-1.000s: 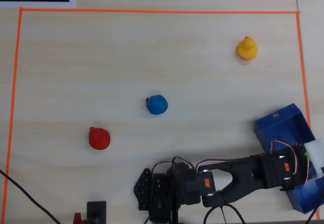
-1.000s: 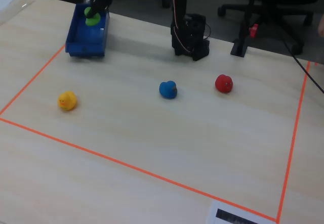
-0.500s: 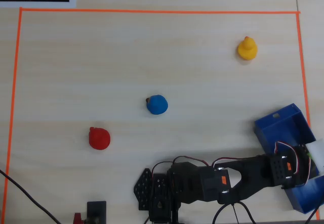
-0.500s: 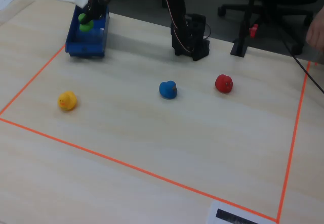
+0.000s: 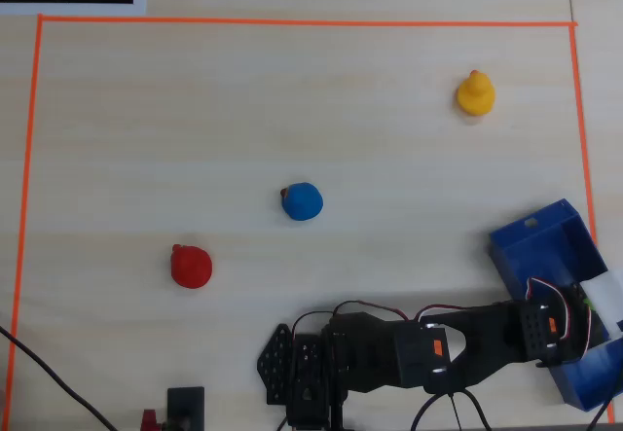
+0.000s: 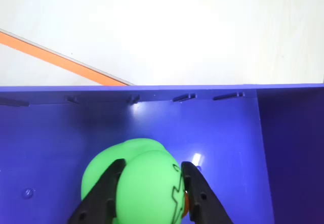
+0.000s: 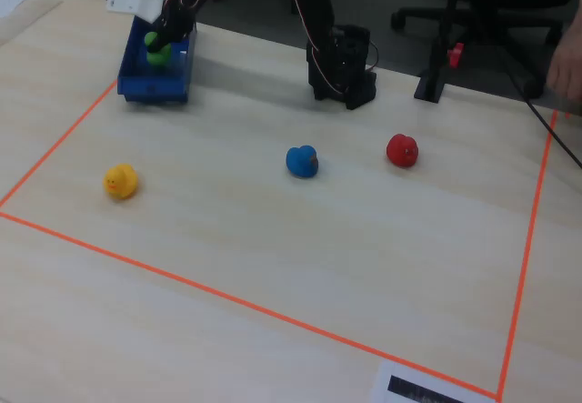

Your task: Grasp green duck and put it into box.

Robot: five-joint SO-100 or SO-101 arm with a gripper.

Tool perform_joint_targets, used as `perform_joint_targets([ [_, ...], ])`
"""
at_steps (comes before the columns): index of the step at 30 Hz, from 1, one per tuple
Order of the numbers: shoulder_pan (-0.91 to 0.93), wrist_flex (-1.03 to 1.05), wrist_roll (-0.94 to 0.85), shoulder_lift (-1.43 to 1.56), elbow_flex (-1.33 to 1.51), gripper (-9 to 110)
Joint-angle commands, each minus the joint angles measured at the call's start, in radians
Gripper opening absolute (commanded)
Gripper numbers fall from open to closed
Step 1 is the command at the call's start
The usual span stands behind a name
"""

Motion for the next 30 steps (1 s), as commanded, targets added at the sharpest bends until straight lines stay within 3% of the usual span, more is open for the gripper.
perform_joint_targets([
  [1,-0.014,-0.015,-0.006,0.037,0.003,17],
  [8,-0.04,0.014,0.017,0.086,0.008,27],
  [16,-0.221,0.173,0.316,0.368,-0.012,23],
  [19,-0.371,0.334,0.436,0.56,0.002,14],
  [22,-0.571,0.555,0.38,0.782,0.092,2],
  [30,-1.239,1.028,0.365,1.391,0.545,0],
])
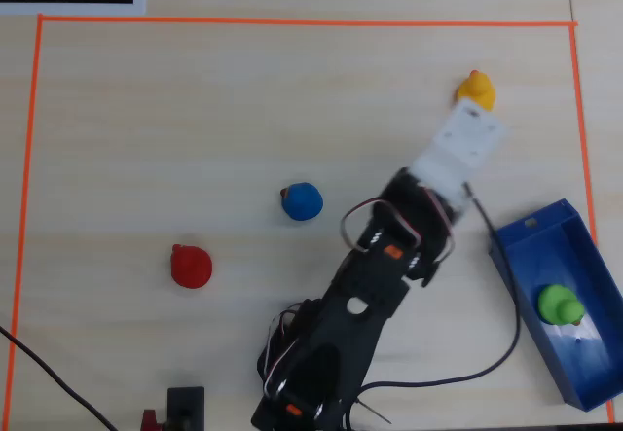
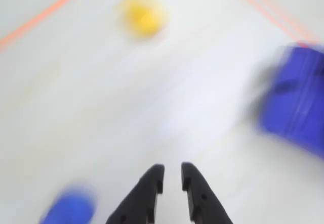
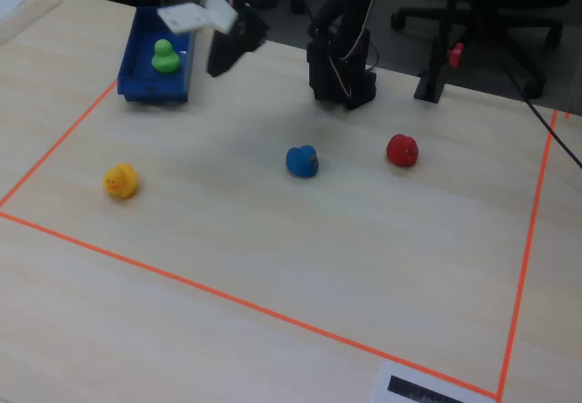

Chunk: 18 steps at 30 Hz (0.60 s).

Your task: Grasp green duck and put it into box.

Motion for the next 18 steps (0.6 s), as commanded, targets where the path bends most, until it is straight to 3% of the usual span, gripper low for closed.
perform_joint_targets([
  [1,-0.408,0.25,-0.009,0.388,0.272,0],
  [4,-0.549,0.328,-0.1,0.606,0.512,0],
  [8,-0.575,0.285,-0.172,0.742,0.752,0],
  [14,-0.584,0.176,-0.181,0.821,0.953,0],
  [18,-0.594,0.218,-0.161,0.854,1.003,0],
])
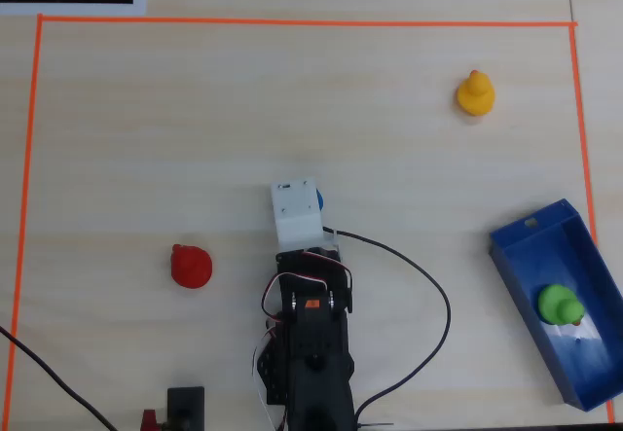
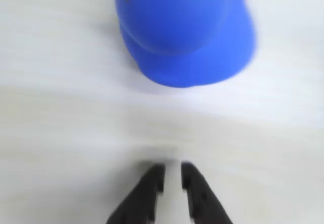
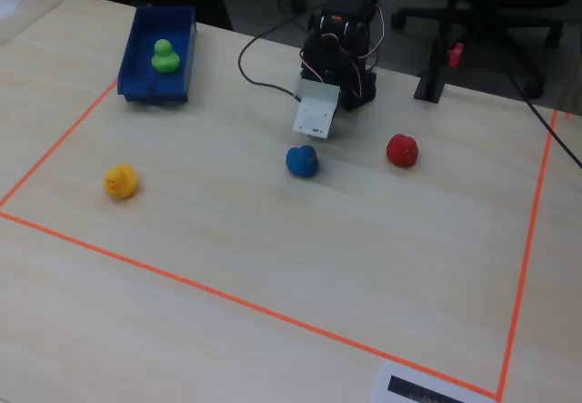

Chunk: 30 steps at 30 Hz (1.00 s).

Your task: Grasp green duck and put it into box.

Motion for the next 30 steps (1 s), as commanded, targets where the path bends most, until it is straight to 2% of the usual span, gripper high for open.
perform_joint_targets([
  [1,-0.029,0.035,0.02,0.006,0.014,1],
  [6,-0.044,0.051,0.025,0.044,0.014,4],
  [30,-0.037,0.057,0.049,0.044,0.014,5],
])
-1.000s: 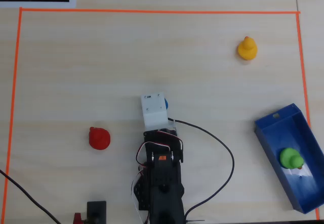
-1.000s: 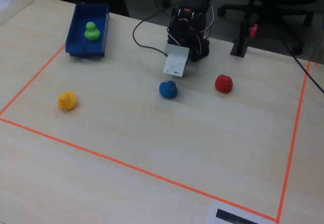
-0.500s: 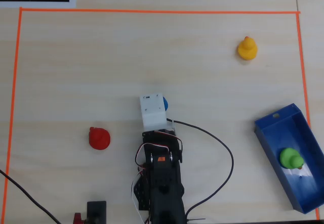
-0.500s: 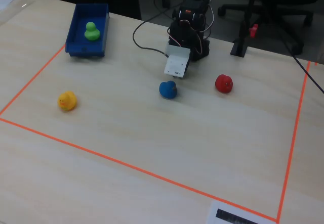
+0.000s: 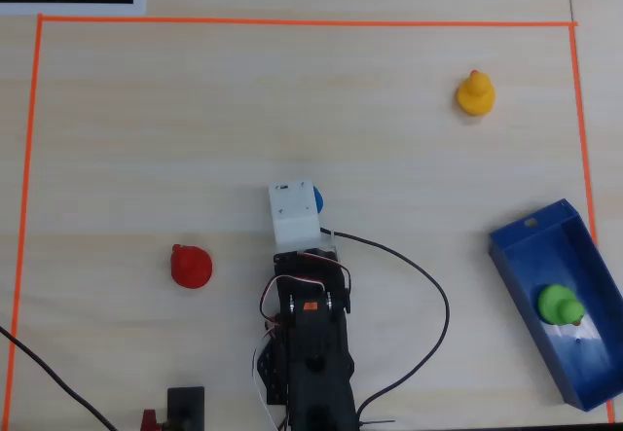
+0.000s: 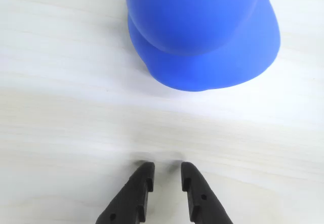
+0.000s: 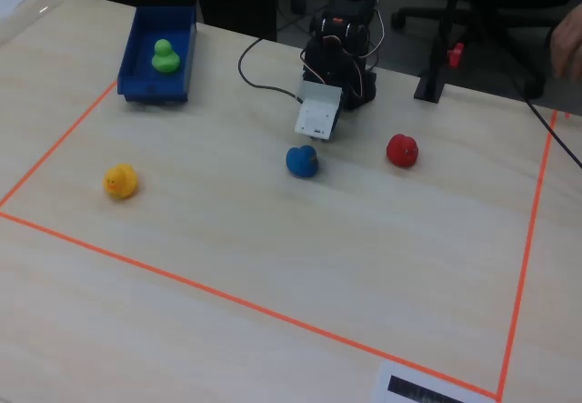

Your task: Grasp green duck and put it into box.

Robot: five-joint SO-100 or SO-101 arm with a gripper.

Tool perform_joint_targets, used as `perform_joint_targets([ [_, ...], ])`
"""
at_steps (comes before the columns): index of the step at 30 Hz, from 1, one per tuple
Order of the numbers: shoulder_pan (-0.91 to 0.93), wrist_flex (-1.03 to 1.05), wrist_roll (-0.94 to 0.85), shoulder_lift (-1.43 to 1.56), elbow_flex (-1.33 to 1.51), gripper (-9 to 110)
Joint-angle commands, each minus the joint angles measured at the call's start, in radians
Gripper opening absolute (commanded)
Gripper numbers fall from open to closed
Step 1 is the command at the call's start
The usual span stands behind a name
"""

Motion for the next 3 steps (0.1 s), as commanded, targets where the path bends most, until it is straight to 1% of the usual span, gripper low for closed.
perform_joint_targets([
  [1,0.0,0.032,0.008,0.002,0.0,5],
  [3,0.0,0.032,0.008,0.002,0.0,5],
])
